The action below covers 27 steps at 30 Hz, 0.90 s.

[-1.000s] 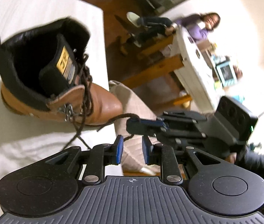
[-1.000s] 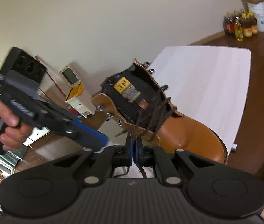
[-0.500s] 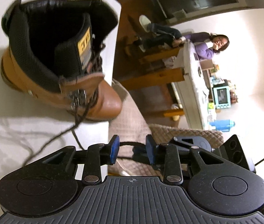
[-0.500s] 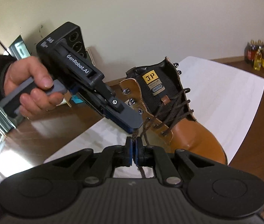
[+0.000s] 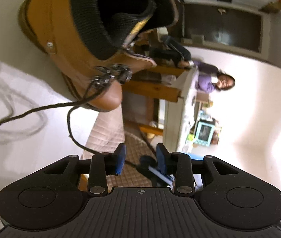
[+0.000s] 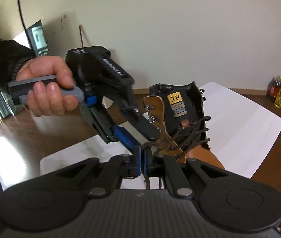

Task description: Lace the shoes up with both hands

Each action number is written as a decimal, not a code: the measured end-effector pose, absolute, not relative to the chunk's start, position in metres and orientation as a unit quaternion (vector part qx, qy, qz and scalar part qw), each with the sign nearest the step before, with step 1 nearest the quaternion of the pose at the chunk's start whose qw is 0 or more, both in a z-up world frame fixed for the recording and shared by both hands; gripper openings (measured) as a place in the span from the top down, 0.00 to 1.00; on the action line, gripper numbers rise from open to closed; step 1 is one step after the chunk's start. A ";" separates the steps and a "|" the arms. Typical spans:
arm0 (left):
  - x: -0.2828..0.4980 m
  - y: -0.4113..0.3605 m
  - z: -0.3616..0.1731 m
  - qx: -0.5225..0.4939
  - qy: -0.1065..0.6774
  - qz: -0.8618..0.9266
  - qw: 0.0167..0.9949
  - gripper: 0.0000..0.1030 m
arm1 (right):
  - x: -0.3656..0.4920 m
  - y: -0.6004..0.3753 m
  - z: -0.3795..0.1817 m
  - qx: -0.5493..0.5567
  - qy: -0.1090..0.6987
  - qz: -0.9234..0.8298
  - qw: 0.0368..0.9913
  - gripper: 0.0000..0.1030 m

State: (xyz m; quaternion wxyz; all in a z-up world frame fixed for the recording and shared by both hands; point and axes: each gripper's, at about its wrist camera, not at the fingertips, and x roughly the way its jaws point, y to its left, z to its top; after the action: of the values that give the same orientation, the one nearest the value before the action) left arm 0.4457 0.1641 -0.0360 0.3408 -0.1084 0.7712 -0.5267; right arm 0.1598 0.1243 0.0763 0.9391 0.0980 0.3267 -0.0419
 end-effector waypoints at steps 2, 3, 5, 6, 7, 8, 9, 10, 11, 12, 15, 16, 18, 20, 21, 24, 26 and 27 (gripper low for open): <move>0.442 0.164 -0.037 -0.102 0.769 -0.533 0.338 0.80 | 0.160 0.125 0.075 0.100 0.330 -0.042 0.938 0.96; 0.442 0.163 -0.037 -0.101 0.768 -0.534 0.339 0.85 | 0.160 0.126 0.074 0.101 0.332 -0.041 0.937 0.96; 0.440 0.165 -0.038 -0.093 0.765 -0.537 0.343 0.91 | 0.160 0.127 0.071 0.104 0.335 -0.040 0.936 0.96; 0.442 0.167 -0.039 -0.095 0.767 -0.534 0.343 0.91 | 0.160 0.129 0.070 0.101 0.335 -0.039 0.936 0.96; 0.444 0.170 -0.041 -0.097 0.769 -0.531 0.343 0.90 | 0.160 0.131 0.070 0.096 0.336 -0.036 0.936 0.96; 0.445 0.171 -0.044 -0.102 0.773 -0.526 0.339 0.90 | 0.160 0.133 0.070 0.089 0.337 -0.033 0.937 0.96; 0.446 0.172 -0.047 -0.107 0.777 -0.522 0.336 0.89 | 0.161 0.136 0.070 0.081 0.339 -0.030 0.937 0.96; 0.447 0.173 -0.049 -0.111 0.781 -0.517 0.332 0.84 | 0.161 0.137 0.069 0.077 0.340 -0.029 0.937 0.96; 0.448 0.174 -0.051 -0.114 0.784 -0.514 0.329 0.78 | 0.162 0.140 0.069 0.068 0.342 -0.026 0.937 0.96; 0.448 0.175 -0.052 -0.117 0.787 -0.511 0.326 0.78 | 0.162 0.142 0.070 0.061 0.343 -0.025 0.937 0.96; 0.446 0.175 -0.055 -0.112 0.791 -0.511 0.319 0.78 | 0.162 0.146 0.071 0.047 0.343 -0.022 0.938 0.96; 0.443 0.174 -0.057 -0.114 0.793 -0.510 0.315 0.78 | 0.163 0.149 0.072 0.038 0.343 -0.018 0.938 0.96; 0.443 0.173 -0.055 -0.106 0.790 -0.513 0.319 0.79 | 0.164 0.154 0.073 0.018 0.347 -0.008 0.938 0.96; 0.440 0.170 -0.053 -0.093 0.785 -0.523 0.320 0.90 | 0.163 0.155 0.072 0.021 0.350 -0.004 0.937 0.96; 0.439 0.169 -0.050 -0.085 0.779 -0.530 0.324 0.92 | 0.163 0.155 0.071 0.026 0.350 -0.005 0.936 0.96; 0.438 0.167 -0.035 -0.046 0.756 -0.551 0.351 0.95 | 0.161 0.152 0.068 0.045 0.354 -0.013 0.934 0.96; 0.439 0.166 -0.025 -0.024 0.738 -0.563 0.370 0.96 | 0.160 0.149 0.065 0.063 0.357 -0.020 0.932 0.95; 0.440 0.165 -0.021 -0.018 0.733 -0.567 0.375 0.96 | 0.159 0.146 0.062 0.076 0.358 -0.023 0.930 0.95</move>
State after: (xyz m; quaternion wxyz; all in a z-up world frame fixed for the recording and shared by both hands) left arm 0.4395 0.1653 -0.0210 0.3748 -0.0185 0.7335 -0.5667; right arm 0.1590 0.1464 0.0624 0.9302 0.0757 0.3583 -0.0231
